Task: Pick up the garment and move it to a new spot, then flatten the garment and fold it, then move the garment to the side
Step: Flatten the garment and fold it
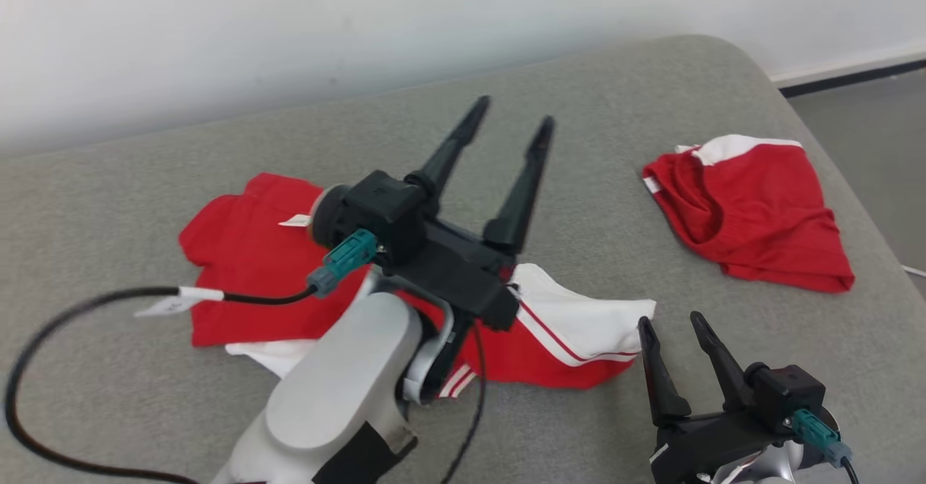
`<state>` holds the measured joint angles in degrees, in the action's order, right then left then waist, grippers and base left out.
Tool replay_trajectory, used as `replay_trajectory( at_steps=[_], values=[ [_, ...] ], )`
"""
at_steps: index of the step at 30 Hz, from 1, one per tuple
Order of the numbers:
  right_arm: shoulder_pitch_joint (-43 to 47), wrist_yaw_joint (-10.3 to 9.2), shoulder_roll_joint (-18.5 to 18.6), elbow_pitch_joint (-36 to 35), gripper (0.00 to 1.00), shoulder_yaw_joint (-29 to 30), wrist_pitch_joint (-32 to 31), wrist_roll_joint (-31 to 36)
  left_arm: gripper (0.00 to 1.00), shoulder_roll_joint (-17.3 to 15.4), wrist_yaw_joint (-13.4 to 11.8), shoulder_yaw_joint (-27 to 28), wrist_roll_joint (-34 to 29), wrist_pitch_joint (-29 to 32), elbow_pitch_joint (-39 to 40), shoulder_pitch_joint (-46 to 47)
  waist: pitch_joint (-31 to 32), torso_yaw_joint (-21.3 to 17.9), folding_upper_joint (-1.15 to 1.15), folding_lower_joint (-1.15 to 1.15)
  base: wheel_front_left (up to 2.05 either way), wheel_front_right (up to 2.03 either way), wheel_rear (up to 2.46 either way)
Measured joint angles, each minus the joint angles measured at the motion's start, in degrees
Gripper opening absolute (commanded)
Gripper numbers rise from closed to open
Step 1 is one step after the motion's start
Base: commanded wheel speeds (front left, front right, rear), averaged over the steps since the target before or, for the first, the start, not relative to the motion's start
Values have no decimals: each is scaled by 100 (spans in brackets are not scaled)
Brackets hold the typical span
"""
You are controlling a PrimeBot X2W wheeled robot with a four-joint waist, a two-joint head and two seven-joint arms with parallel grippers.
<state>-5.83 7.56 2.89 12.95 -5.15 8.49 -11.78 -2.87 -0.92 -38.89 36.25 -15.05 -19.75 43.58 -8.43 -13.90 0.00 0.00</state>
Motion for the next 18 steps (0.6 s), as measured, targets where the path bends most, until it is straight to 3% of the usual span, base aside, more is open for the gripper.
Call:
replay_trajectory(
  at_steps=[7,18],
  values=[
    [14,0,-2,-54,100,-75,-102,29,100,-280,-129,503,-858,0,-783,-131,98,256,0,0,0,0,0],
    [20,0,0,-120,100,-220,-423,22,100,-680,-550,900,-965,167,-2366,-80,98,41,0,0,0,0,0]
  ],
)
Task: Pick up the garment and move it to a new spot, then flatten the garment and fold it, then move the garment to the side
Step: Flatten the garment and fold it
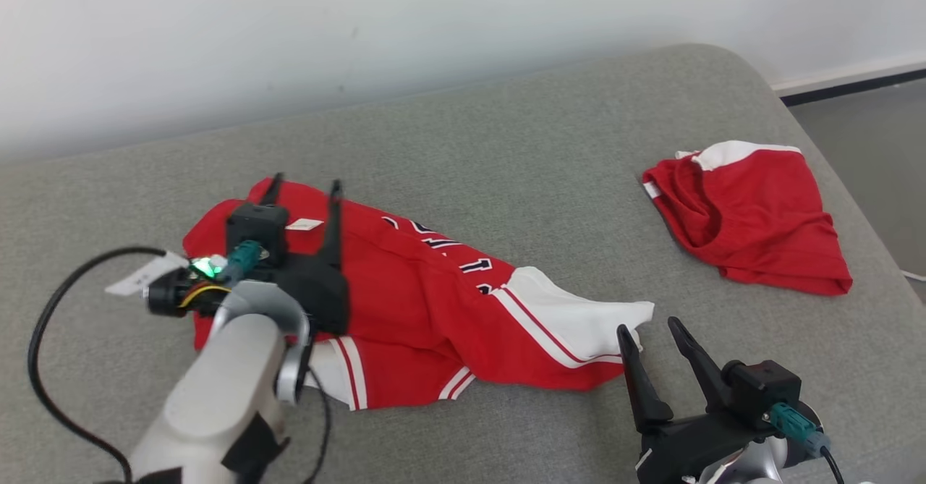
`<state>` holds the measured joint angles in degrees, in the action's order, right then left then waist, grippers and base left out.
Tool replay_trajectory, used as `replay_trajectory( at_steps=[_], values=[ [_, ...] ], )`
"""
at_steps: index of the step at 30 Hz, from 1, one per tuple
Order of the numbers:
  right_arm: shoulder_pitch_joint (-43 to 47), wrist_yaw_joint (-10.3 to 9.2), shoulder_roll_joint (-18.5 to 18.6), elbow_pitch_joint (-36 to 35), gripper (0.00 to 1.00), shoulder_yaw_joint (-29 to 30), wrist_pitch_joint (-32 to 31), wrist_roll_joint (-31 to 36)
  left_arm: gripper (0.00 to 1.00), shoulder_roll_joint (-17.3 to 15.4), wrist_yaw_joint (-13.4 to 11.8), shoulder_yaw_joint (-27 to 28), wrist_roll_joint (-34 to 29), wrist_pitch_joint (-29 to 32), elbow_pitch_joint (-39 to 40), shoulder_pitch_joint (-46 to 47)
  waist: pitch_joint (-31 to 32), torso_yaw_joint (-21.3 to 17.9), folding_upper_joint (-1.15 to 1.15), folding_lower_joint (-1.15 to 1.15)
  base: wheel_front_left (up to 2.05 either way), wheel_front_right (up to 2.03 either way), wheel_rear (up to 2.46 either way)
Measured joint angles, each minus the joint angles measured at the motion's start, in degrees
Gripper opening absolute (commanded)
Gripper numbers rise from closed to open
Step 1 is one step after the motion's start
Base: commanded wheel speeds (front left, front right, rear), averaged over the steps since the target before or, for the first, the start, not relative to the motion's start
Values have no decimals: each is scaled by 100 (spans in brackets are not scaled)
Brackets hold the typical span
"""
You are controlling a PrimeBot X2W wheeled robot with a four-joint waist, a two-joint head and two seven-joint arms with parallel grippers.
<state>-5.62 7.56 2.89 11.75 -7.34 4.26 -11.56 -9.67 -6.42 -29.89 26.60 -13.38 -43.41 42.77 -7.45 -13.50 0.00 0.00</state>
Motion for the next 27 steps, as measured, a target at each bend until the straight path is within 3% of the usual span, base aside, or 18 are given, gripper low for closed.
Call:
replay_trajectory(
  at_steps=[8,16,22,23,24,25,26,27],
  values=[
    [-31,0,-1,-269,100,-103,-53,-45,100,-433,-170,170,71,877,-961,632,-216,-255,0,0,0,0,0],
    [-69,0,1,-310,100,-63,-7,-107,100,-658,-4,99,140,1759,-1493,1026,-536,-485,0,1,0,0,0],
    [-118,0,0,-305,100,-26,30,-110,97,-691,38,25,130,1861,-1639,1167,-660,-541,1,1,0,0,0],
    [-119,0,0,-302,100,-26,30,-110,59,-692,42,15,129,1873,-1659,1177,-661,-530,1,1,0,0,0],
    [-124,0,0,-298,100,-26,30,-110,41,-697,44,5,126,1872,-1669,1187,-659,-518,0,1,0,0,0],
    [-132,0,0,-293,100,-30,31,-110,10,-700,48,-4,122,1853,-1681,1206,-656,-505,0,1,0,0,0],
    [-138,0,0,-289,100,-31,31,-110,0,-698,78,-8,123,1866,-1706,1229,-652,-492,0,1,0,0,0],
    [-141,0,-1,-288,100,-35,31,-110,0,-690,91,-11,134,1912,-1731,1245,-646,-480,0,1,0,0,0]
  ],
)
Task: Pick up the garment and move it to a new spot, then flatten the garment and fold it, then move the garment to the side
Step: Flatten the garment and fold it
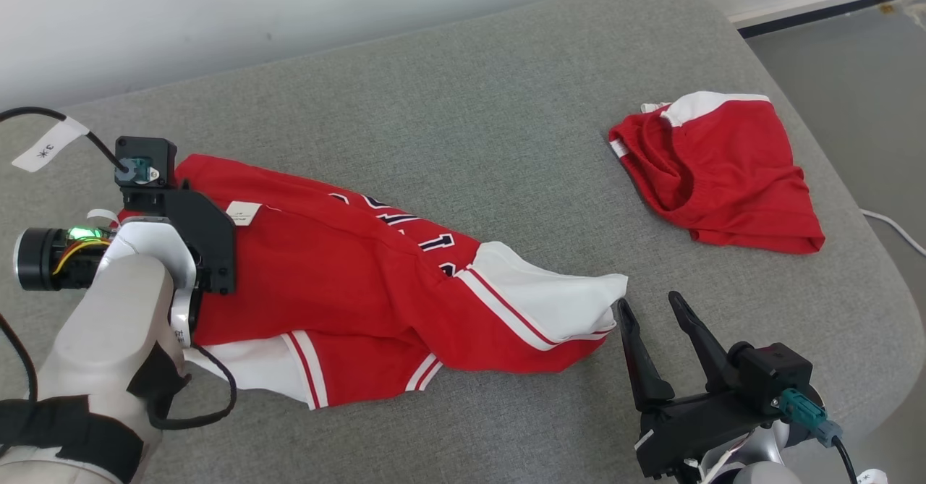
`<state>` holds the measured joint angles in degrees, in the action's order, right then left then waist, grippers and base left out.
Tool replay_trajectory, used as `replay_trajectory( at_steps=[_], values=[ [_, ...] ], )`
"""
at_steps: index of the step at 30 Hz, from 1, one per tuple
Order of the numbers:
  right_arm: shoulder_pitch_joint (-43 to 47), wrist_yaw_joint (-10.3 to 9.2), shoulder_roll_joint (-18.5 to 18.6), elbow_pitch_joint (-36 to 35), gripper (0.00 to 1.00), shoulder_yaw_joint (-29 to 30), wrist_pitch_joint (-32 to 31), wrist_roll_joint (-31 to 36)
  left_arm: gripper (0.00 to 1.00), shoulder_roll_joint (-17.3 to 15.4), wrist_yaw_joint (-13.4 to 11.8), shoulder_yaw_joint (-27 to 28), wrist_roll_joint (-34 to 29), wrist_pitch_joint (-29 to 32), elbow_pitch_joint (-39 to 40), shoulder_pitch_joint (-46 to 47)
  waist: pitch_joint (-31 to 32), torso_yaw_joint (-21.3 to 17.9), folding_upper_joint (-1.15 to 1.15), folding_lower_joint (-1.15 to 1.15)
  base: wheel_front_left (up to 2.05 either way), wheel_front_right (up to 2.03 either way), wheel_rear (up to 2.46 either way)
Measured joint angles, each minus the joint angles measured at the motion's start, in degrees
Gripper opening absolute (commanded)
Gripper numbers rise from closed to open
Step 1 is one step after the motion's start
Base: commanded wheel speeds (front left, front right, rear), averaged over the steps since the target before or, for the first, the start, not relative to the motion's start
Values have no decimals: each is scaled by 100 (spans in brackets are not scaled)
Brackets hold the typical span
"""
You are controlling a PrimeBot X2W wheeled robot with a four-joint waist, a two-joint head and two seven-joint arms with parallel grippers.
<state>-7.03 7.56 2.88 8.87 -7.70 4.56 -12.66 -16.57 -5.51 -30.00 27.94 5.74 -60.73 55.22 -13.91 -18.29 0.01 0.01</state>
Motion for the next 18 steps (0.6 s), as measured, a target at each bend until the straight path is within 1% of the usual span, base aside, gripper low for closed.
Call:
replay_trajectory(
  at_steps=[7,12,15,18],
  values=[
    [1,0,1,3,100,12,-1,1,0,49,147,-52,63,40,-141,-8,44,94,0,0,0,0,0],
    [13,0,0,-10,100,60,-3,8,0,96,152,-3,131,-110,-113,-14,76,164,0,0,0,0,0],
    [41,0,0,-22,100,108,-9,9,0,113,148,114,266,-481,101,-40,104,245,0,0,0,0,0],
    [110,0,-1,-56,100,194,-10,22,0,113,96,313,434,-969,472,-350,139,350,0,-1,0,0,0]
  ],
)
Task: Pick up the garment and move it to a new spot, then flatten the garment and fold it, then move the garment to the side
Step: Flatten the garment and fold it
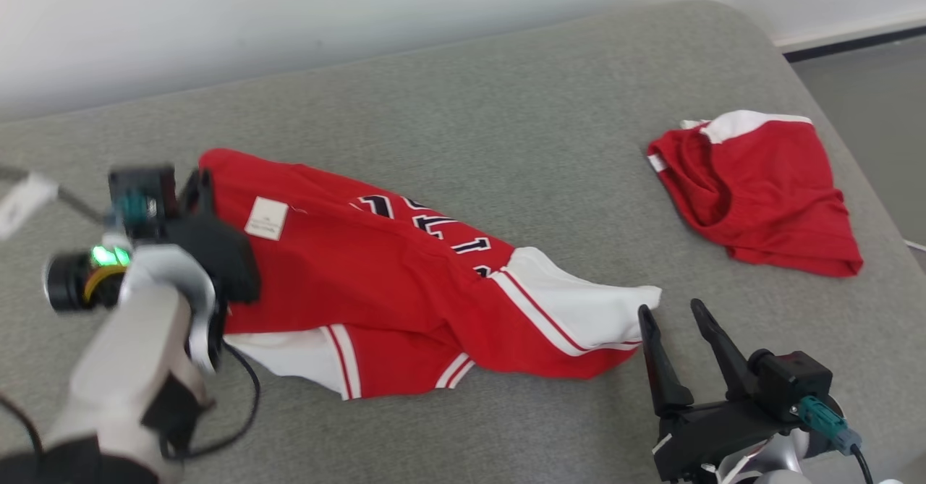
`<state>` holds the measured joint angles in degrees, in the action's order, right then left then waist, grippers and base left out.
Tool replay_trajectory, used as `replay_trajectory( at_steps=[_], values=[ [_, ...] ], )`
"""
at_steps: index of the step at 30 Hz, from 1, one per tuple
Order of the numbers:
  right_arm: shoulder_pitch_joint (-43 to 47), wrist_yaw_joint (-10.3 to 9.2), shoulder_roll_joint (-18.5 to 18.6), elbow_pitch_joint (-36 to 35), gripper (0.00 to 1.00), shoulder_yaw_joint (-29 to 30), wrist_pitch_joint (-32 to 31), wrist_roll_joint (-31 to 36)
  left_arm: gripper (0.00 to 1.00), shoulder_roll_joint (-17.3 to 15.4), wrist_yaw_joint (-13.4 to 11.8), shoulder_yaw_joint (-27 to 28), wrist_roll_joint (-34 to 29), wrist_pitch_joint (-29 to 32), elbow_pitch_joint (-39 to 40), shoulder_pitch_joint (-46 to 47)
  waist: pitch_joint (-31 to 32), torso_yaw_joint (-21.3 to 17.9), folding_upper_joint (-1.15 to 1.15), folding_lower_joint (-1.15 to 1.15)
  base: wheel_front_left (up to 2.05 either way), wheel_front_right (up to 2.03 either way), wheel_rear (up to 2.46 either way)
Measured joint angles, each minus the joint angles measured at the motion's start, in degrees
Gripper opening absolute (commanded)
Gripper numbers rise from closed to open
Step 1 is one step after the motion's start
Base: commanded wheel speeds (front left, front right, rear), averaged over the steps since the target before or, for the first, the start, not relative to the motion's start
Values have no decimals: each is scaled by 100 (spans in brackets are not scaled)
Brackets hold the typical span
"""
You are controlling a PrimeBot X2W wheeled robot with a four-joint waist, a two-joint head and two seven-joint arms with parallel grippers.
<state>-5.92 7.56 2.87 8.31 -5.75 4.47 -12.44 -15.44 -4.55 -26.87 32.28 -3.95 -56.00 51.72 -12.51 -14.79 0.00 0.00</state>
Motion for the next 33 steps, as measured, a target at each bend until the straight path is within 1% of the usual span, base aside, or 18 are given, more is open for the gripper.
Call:
replay_trajectory(
  at_steps=[3,6,10,14,16,20,27,28,29,33],
  values=[
    [64,0,1,-25,100,123,-42,67,0,1,-79,165,200,-343,538,-608,34,143,0,0,0,0,0],
    [129,0,0,-123,100,242,-96,134,0,-116,-296,321,313,-567,1323,-1311,66,313,0,0,0,0,0],
    [154,0,-1,-268,100,392,-196,240,0,-344,-767,381,316,-589,2722,-2285,92,557,0,0,0,0,0],
    [220,0,2,-405,100,549,-266,292,0,-522,-1332,450,338,-330,4151,-3320,106,796,-1,0,0,0,0],
    [243,0,1,-459,100,566,-325,307,0,-568,-1532,437,368,-178,4685,-3756,109,903,0,0,0,0,0],
    [230,0,2,-549,100,561,-425,338,0,-646,-1764,400,405,2,5387,-4246,116,1112,0,0,0,0,0],
    [220,0,1,-541,100,499,-470,389,0,-623,-1924,363,414,42,5691,-4509,194,1191,0,0,0,0,0],
    [222,0,0,-545,100,494,-494,390,29,-613,-1931,380,456,38,5704,-4564,211,1186,-1,0,0,0,0],
    [230,0,1,-547,100,494,-508,398,100,-600,-1941,382,521,25,5702,-4613,229,1179,-1,0,0,0,0],
    [264,0,1,-612,100,541,-761,443,100,-571,-1984,474,639,16,5651,-4826,316,1153,-1,0,0,0,0]
  ],
)
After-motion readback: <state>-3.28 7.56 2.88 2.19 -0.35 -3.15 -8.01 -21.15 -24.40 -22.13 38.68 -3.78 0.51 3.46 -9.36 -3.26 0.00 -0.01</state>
